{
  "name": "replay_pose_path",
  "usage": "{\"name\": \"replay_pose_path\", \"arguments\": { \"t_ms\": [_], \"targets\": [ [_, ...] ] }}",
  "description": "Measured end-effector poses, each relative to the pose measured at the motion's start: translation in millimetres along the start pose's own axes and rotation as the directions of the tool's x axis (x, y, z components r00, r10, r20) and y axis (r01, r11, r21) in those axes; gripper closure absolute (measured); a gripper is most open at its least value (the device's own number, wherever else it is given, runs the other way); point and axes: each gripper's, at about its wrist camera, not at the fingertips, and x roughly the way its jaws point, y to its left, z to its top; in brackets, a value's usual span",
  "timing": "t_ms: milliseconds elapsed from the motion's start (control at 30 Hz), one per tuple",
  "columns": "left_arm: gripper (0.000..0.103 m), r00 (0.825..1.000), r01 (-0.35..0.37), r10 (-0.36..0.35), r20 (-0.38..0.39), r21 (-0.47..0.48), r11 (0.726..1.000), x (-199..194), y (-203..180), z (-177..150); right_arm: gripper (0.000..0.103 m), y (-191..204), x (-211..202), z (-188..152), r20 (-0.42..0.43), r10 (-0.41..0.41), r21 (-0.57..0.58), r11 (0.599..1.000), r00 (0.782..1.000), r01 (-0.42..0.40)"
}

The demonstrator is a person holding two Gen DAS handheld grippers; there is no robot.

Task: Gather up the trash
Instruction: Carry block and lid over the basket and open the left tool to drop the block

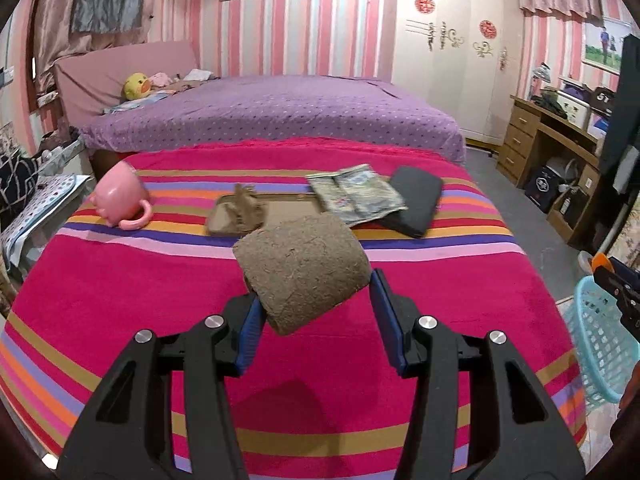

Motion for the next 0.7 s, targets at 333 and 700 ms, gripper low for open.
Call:
{"name": "replay_pose_path", "arguments": {
  "t_ms": [333, 700],
  "targets": [
    [0.054, 0.998, 0.061, -0.061, 0.011, 0.027, 0.998, 0.1, -56.0, -4.5, 0.063, -52.0, -14.9, -6.7, 0.011, -0.071, 0.051, 0.996, 0.997, 0.070],
    [0.054, 0.994, 0.108, -0.109, 0.020, 0.056, 0.993, -5.3, -120.0, -1.1, 0.063, -109.2, -33.5, -22.9, 0.015, -0.135, 0.099, 0.986, 0.991, 0.132]
  ]
}}
